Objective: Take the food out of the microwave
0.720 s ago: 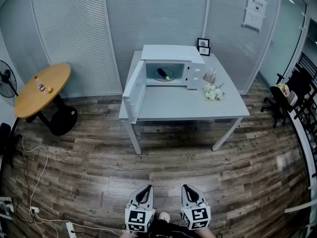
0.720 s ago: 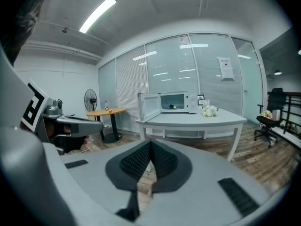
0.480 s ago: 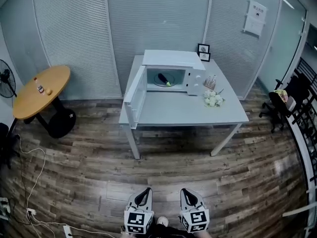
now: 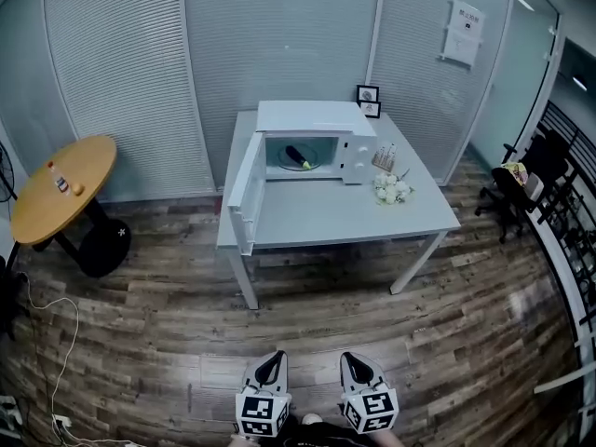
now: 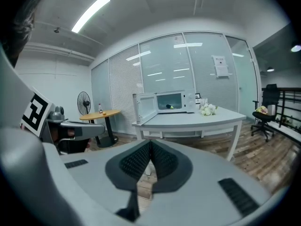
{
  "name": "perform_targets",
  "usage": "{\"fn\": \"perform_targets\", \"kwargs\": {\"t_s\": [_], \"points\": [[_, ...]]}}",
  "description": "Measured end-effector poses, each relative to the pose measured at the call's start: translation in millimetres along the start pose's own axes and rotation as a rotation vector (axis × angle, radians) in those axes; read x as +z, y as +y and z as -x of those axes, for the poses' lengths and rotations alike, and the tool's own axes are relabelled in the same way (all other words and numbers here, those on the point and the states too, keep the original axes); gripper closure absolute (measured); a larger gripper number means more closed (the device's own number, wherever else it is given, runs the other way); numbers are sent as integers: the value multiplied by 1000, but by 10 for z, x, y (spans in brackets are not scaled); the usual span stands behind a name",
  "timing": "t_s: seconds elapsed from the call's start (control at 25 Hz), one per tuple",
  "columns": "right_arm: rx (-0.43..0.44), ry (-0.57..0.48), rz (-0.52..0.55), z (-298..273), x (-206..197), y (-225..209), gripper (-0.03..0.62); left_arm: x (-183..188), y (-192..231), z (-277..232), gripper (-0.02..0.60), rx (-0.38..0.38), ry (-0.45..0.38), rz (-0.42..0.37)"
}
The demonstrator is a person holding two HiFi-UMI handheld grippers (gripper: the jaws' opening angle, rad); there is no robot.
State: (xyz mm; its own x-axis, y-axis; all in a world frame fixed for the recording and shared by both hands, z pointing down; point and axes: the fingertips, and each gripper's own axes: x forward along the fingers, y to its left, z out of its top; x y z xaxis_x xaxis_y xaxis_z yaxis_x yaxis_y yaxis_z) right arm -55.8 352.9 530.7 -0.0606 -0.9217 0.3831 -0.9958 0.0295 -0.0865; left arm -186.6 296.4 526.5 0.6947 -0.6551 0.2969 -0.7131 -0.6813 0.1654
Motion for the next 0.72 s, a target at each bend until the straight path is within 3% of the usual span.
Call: {"fn": "perform_targets", "kwargs": {"t_s": [0.44, 0.72], "points": [[-38, -17, -35, -262, 17, 192, 589, 1, 335, -150, 574, -65, 25, -47], [-38, -4, -36, -395, 21, 159, 589, 5, 454, -233, 574, -57, 34, -49]]}}
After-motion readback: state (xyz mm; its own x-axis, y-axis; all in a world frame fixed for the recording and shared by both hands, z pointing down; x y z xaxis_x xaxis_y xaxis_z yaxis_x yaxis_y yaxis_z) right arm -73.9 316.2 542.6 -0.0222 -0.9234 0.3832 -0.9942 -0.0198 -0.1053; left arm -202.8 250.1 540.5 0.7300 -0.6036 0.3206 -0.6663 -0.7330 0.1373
